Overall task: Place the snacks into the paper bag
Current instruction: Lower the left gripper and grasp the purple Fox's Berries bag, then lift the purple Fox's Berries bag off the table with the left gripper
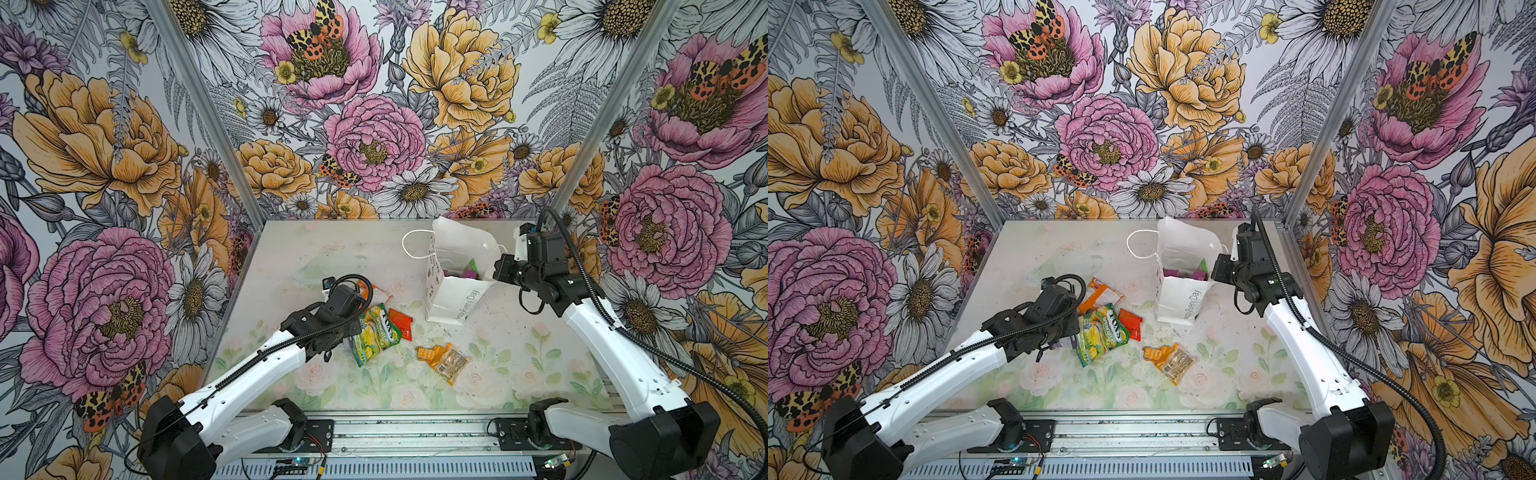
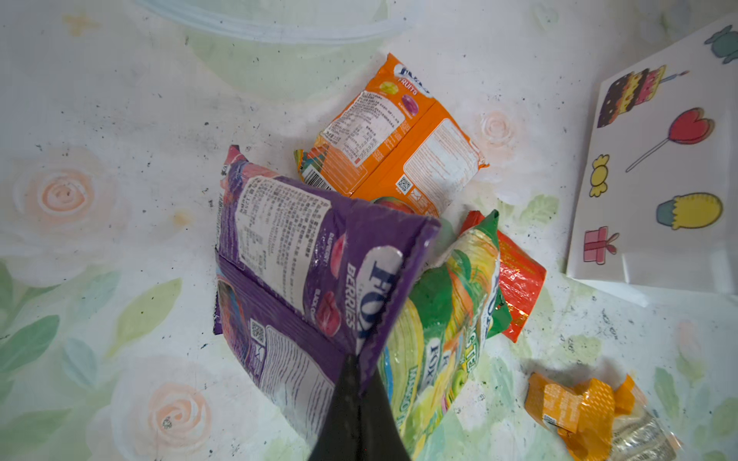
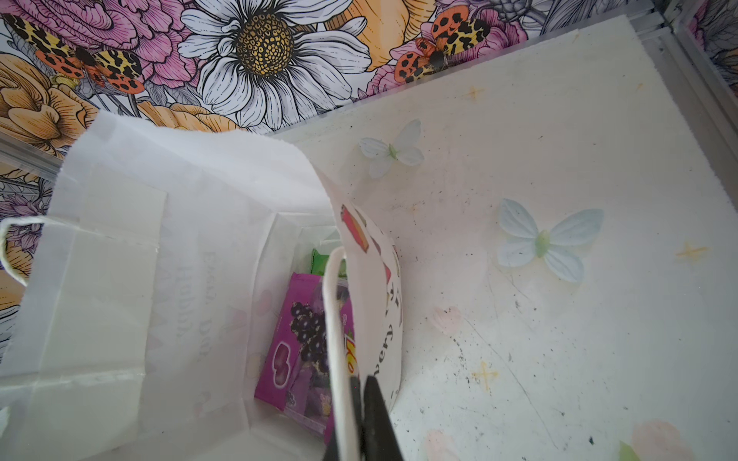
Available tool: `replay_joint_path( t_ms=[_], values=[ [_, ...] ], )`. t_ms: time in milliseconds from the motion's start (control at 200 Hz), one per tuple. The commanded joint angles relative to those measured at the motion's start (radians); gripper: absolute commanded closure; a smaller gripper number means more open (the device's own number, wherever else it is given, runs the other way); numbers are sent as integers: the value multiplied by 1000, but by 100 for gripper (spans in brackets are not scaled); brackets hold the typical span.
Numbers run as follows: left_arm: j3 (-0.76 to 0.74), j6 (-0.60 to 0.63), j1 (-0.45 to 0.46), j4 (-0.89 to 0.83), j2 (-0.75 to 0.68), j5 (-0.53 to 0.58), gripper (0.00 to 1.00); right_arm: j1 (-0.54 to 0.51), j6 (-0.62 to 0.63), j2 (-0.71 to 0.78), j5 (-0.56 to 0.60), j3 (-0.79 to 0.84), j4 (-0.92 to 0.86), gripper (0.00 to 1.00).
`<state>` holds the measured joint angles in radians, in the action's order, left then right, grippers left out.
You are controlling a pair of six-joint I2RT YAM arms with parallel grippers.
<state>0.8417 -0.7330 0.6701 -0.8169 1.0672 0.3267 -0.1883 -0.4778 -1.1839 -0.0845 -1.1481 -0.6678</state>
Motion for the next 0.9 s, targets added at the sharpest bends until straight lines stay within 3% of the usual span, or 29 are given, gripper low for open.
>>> replay_joint_path(
  t_ms=[0, 130, 415, 611, 741, 891],
  values=[
    [6, 27, -27, 50, -8, 9, 100, 7, -13, 24, -14, 5, -10, 100],
    [-19, 21, -85, 41, 80, -89, 100, 7, -17, 30, -14, 6, -11, 100],
    [46, 34, -80, -25, 339, -90, 100, 6, -16, 21, -27, -2, -12, 100],
    [37, 37, -129, -20, 367, -103, 100, 6, -13, 20, -21, -9, -12, 100],
    [40, 57, -149, -9, 364, -108, 88, 6, -13, 11, -24, -12, -13, 100],
    [30, 71, -177, 23, 383, -140, 83, 6, -12, 6, -27, -16, -12, 100]
  ],
)
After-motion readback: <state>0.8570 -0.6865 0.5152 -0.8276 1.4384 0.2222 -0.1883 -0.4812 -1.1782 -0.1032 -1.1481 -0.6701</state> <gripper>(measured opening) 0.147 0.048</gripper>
